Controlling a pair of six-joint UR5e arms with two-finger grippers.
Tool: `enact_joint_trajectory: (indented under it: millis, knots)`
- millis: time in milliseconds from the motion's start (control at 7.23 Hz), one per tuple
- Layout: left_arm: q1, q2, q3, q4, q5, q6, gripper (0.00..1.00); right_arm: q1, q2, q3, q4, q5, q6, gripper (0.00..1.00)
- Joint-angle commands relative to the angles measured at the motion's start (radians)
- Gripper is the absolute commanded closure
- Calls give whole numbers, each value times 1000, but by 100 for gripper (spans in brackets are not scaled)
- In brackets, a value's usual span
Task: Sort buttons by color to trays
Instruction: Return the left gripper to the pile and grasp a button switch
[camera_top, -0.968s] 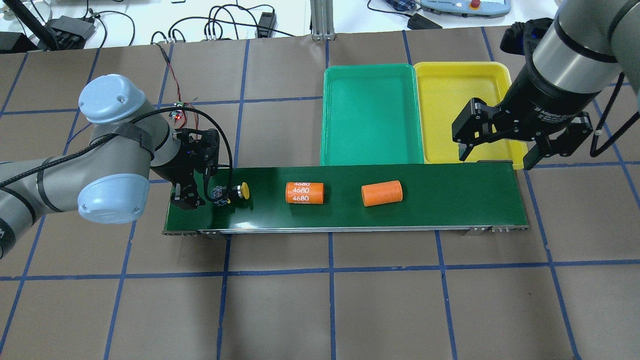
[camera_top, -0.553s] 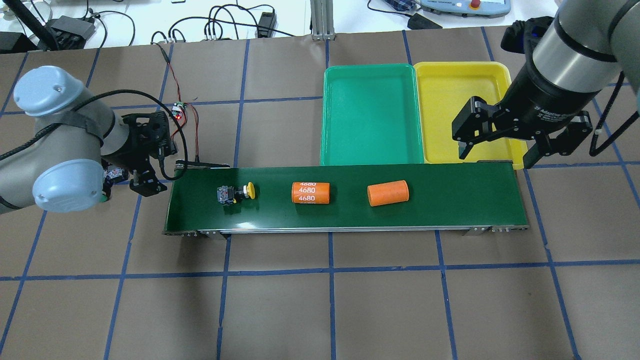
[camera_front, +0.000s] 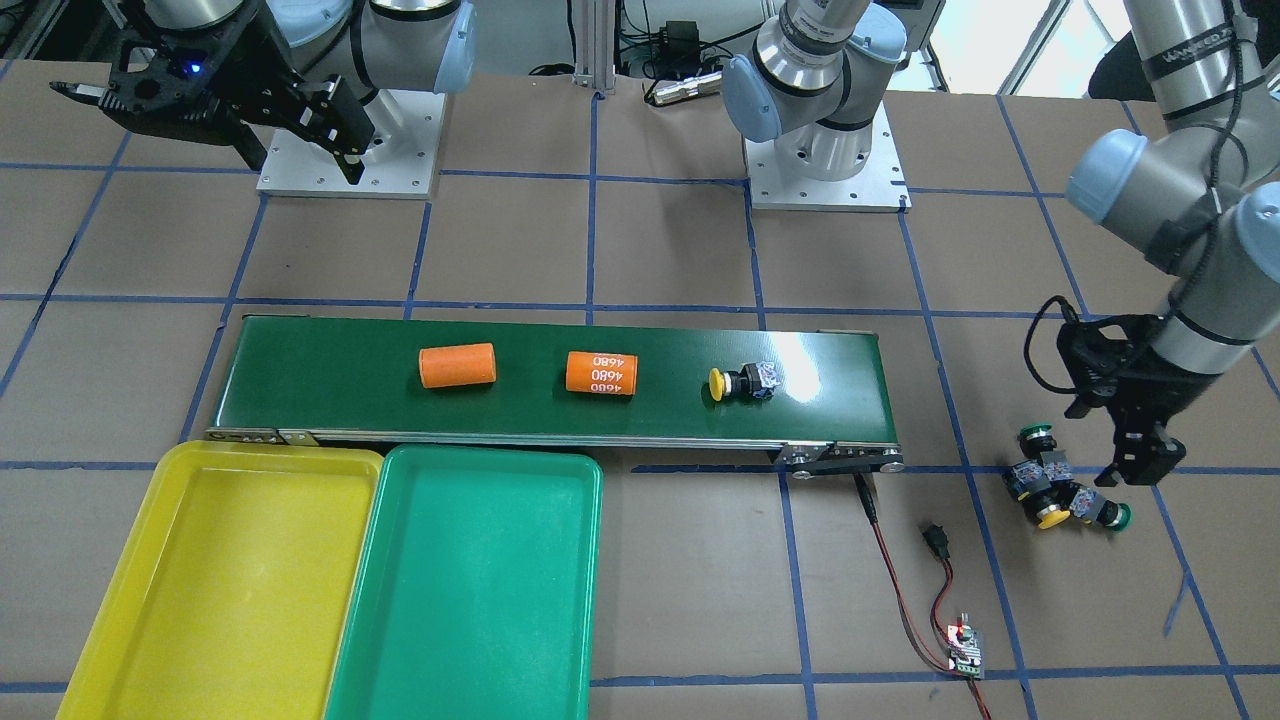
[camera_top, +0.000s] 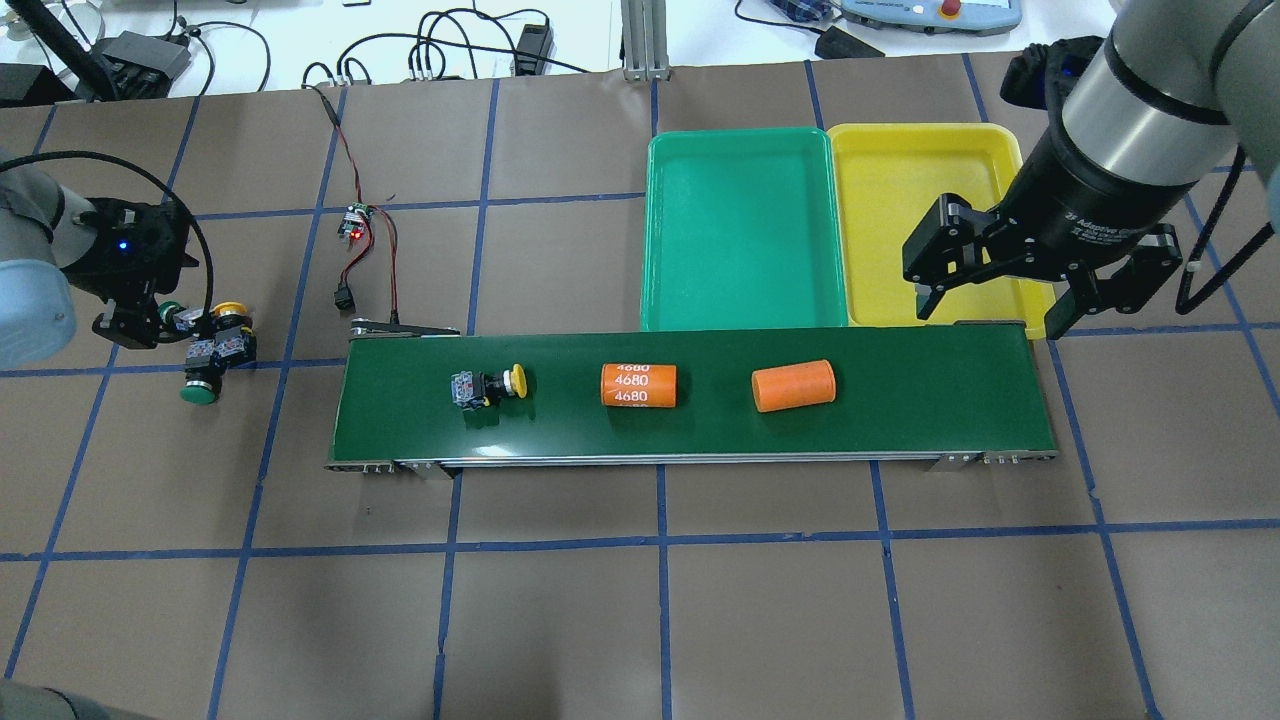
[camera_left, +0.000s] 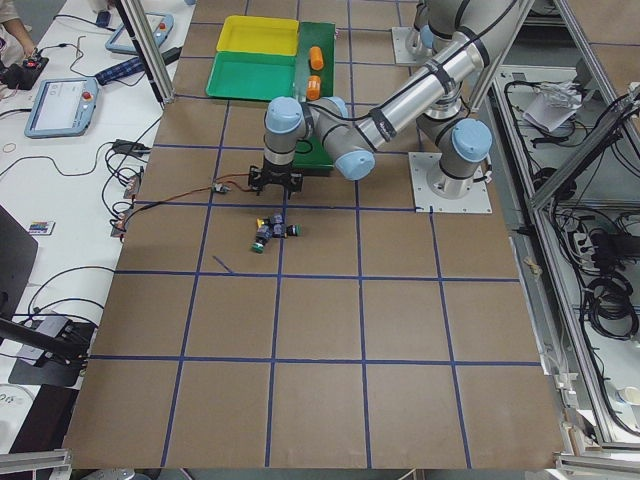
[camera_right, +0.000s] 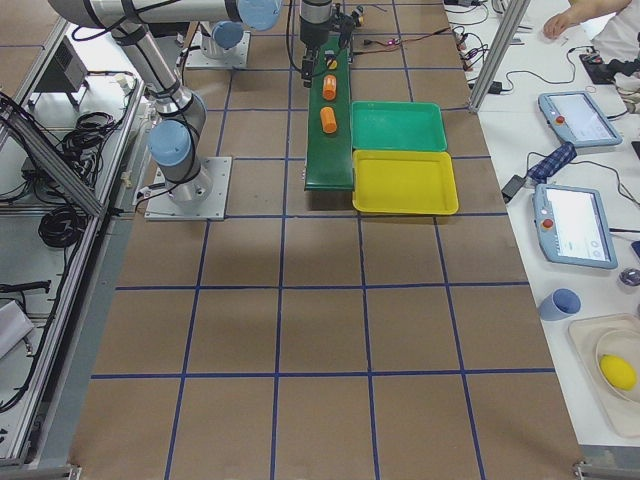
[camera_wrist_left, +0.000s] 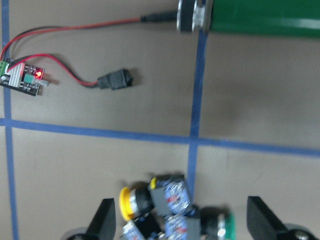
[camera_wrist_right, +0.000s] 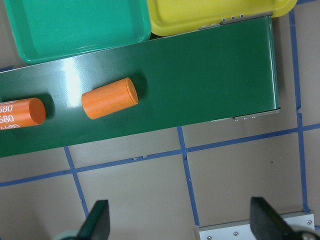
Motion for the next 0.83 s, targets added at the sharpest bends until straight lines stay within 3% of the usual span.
enact_joint_trajectory:
  millis: [0,138,415,691]
  knots:
    - [44,-137,112,0,-4,179,10,-15,0,-1,-14,4,33,0]
    - [44,-183,112,2,-2,182,10,-23,0,-1,-13,3,37,0]
    - [45,-237,115,8,10,182,22,-33,-16,-1,5,0,37,0]
    - [45,-272,120,28,1,184,26,-26,-29,0,1,1,35,0]
